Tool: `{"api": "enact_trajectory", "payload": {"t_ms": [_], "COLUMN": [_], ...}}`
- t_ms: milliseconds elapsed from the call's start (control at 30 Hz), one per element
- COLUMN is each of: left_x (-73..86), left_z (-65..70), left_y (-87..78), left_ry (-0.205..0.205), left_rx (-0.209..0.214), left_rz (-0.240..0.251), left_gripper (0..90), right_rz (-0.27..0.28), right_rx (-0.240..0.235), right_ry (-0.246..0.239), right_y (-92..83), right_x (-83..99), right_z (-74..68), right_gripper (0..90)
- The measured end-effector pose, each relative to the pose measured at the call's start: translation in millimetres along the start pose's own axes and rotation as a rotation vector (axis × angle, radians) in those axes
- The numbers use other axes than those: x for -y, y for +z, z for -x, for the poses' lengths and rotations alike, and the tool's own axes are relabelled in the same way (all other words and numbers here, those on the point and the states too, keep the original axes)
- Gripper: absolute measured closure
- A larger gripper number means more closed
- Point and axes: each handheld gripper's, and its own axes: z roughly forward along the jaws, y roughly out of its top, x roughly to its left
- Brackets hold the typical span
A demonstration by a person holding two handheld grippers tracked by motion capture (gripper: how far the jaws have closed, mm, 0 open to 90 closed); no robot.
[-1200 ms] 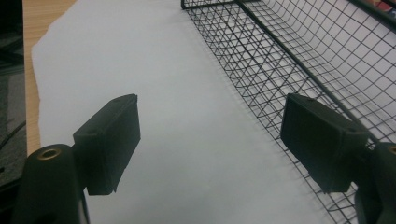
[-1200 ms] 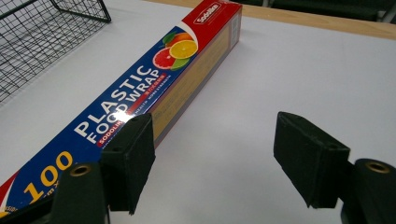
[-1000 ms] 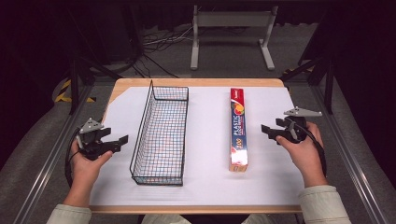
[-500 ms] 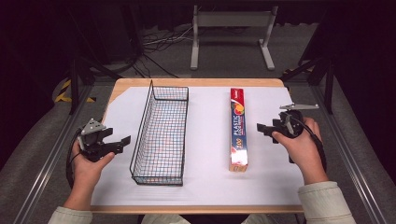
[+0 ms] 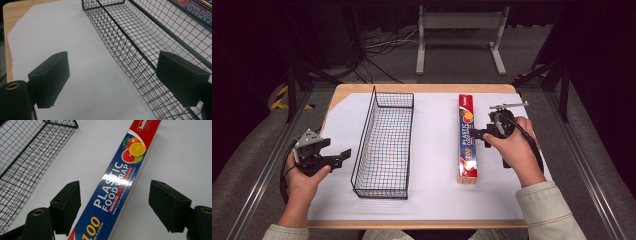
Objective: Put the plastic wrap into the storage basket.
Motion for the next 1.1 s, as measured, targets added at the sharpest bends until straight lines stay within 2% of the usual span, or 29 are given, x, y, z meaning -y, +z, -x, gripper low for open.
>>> {"api": "enact_trajectory", "payload": {"t_ms": [233,333,367,467,600,700,800,933,1033,1100], "left_x": [0.0,0.1,0.4,1.3,0.4,0.0,0.3,1.1,1.0,1.0], "left_z": [0.3,1.3,1.7,2.4,2.9,2.9,1.8,1.1,1.2,1.8], "left_y": [0.4,1.7,3.1,7.2,7.0,6.7,8.8,10.2,9.7,10.1], "left_ry": [-0.009,0.003,0.017,0.032,0.034,0.038,0.028,0.017,0.019,0.027], "left_rx": [-0.028,-0.047,-0.067,-0.092,-0.081,-0.081,-0.081,-0.086,-0.078,-0.079], "left_rz": [-0.007,-0.012,-0.017,-0.029,-0.022,-0.021,-0.032,-0.034,-0.027,-0.026], "left_gripper": [12.5,12.2,11.8,9.3,8.4,8.4,7.5,5.9,5.3,5.1], "right_rz": [-0.028,-0.056,-0.067,-0.095,-0.135,-0.158,-0.189,-0.249,-0.268,-0.281], "right_rx": [0.021,0.029,0.033,0.060,0.071,0.091,0.112,0.118,0.145,0.147], "right_ry": [0.015,0.030,0.040,0.057,0.083,0.079,0.083,0.114,0.116,0.120], "right_y": [13.7,21.2,24.0,33.4,43.5,50.4,58.2,68.0,74.4,77.6], "right_x": [-4.7,-5.8,-5.9,-4.9,-1.0,1.8,5.6,10.7,12.7,13.8], "right_z": [-10.1,-12.5,-13.2,-14.5,-17.8,-19.3,-19.8,-23.5,-24.2,-25.1], "right_gripper": [24.1,22.9,22.4,21.1,20.2,18.5,18.0,18.0,18.0,17.9]}}
